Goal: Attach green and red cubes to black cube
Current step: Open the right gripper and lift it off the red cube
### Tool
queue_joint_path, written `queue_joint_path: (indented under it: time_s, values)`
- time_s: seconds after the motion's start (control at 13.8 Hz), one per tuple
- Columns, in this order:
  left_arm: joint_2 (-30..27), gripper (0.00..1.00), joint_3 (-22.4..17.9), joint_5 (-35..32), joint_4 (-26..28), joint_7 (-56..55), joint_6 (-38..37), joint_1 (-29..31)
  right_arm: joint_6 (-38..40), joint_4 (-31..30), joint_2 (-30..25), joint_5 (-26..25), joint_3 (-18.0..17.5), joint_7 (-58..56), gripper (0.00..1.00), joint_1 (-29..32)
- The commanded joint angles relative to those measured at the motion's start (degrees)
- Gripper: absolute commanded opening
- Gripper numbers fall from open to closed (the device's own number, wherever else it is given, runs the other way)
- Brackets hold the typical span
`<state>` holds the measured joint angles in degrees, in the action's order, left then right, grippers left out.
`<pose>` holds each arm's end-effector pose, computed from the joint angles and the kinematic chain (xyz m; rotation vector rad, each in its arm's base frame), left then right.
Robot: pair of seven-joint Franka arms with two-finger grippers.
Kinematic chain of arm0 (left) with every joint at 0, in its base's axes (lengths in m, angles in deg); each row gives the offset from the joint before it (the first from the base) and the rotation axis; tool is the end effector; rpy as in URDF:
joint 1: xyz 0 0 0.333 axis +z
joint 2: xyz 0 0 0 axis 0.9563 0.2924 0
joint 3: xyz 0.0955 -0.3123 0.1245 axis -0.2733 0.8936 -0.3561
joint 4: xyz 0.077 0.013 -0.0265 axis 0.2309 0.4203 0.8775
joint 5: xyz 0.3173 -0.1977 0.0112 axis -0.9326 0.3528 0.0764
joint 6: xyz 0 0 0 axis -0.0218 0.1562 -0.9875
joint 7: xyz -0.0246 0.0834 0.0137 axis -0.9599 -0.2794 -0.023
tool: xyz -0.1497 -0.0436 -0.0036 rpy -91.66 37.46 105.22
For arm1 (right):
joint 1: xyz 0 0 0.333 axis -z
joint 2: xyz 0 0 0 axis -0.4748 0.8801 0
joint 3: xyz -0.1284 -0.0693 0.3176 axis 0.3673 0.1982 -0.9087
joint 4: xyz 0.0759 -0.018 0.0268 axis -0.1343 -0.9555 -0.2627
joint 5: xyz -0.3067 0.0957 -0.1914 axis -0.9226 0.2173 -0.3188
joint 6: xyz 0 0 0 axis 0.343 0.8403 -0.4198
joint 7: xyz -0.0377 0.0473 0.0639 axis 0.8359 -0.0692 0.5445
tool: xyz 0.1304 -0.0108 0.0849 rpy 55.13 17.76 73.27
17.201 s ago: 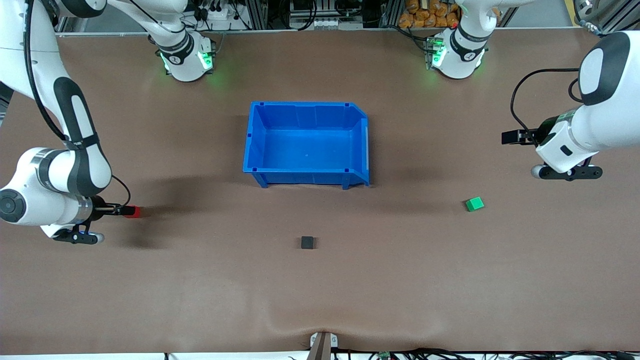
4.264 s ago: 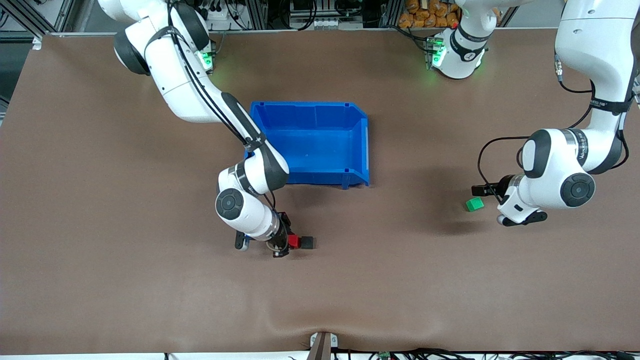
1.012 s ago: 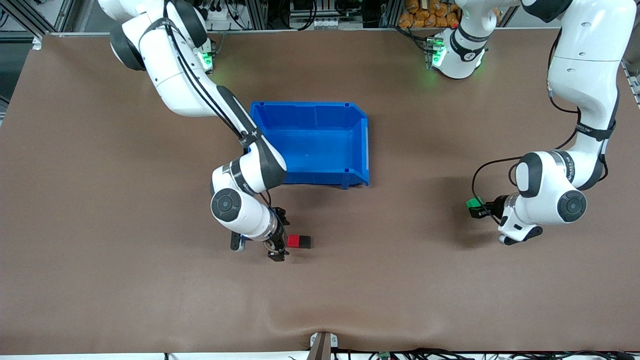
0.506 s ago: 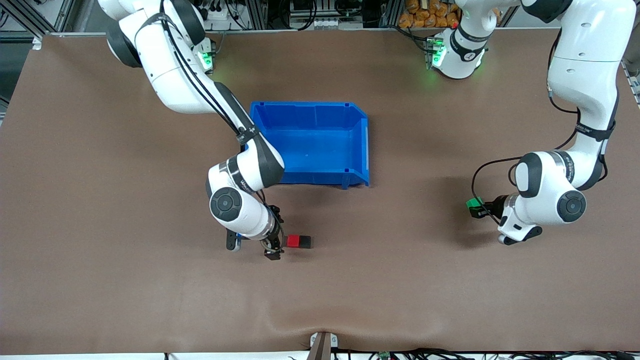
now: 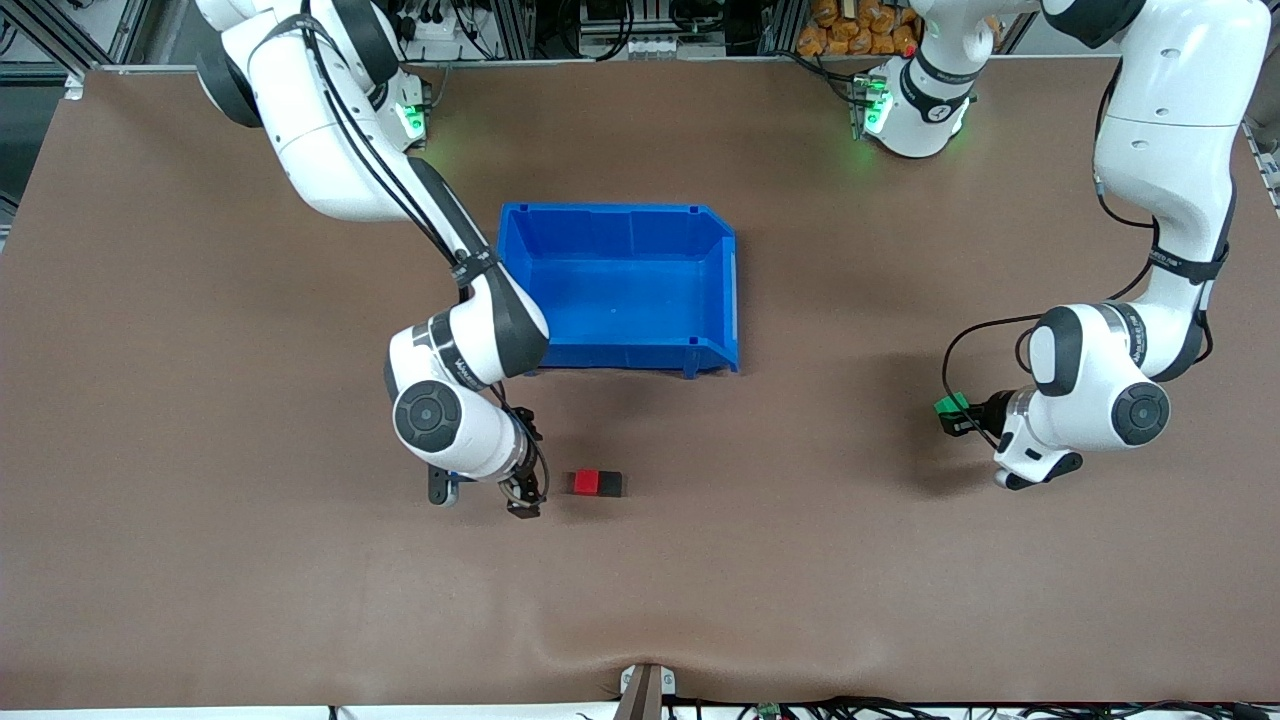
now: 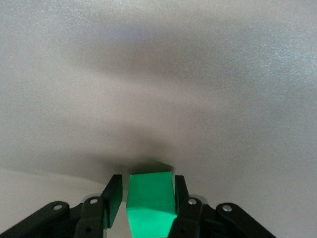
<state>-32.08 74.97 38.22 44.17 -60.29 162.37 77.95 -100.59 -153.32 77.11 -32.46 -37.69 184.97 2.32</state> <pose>0.6306 -0.0012 0.1741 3.0394 0.4183 -0.3681 0.7009 0.3472 0.2406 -2.2972 2.0281 0.1799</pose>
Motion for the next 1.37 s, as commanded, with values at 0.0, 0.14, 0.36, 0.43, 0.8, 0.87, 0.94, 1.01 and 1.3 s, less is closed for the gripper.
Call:
queue_joint_path:
  time_s: [0.0,0.14,0.36,0.43,0.8,0.87,0.94,1.01,1.3]
  values:
    - [0.56,0.46,0.11,0.55,-0.92,-0.76,0.05,-0.03,3.50,-0.75,-1.89,-0.78,-0.70,-5.57,1.00,1.42]
    - [0.65,0.43,0.03,0.37,-0.92,-0.76,0.05,-0.12,4.90,-0.75,-2.86,-0.78,-0.61,-7.08,1.00,2.21]
    - [0.65,0.43,0.03,0.37,-0.92,-0.76,0.14,-0.12,7.98,-0.75,-4.00,-0.70,-0.79,-11.12,1.00,3.44]
    - [0.65,0.43,0.03,0.37,-0.92,-0.76,0.06,-0.20,8.25,-0.75,-4.27,-0.70,-0.79,-11.74,1.00,3.71]
    - [0.65,0.39,0.03,0.37,-0.92,-0.76,0.14,-0.20,11.23,-0.67,-5.33,-0.52,-0.87,-16.04,1.00,5.02]
    - [0.65,0.38,0.03,0.37,-0.92,-0.76,0.06,-0.20,11.50,-0.66,-5.85,-0.52,-0.87,-16.92,1.00,5.55]
    - [0.65,0.37,0.11,0.37,-0.92,-0.84,0.05,-0.12,11.94,-0.66,-6.46,-0.52,-0.87,-18.24,1.00,5.81]
    - [0.65,0.36,0.11,0.46,-1.01,-0.85,0.05,-0.20,13.77,-0.66,-6.73,-0.61,-0.87,-19.82,1.00,6.34]
    - [0.56,0.35,0.11,0.54,-1.01,-1.28,0.05,-0.20,17.12,-0.66,-9.71,-0.52,-0.79,-25.89,1.00,8.45]
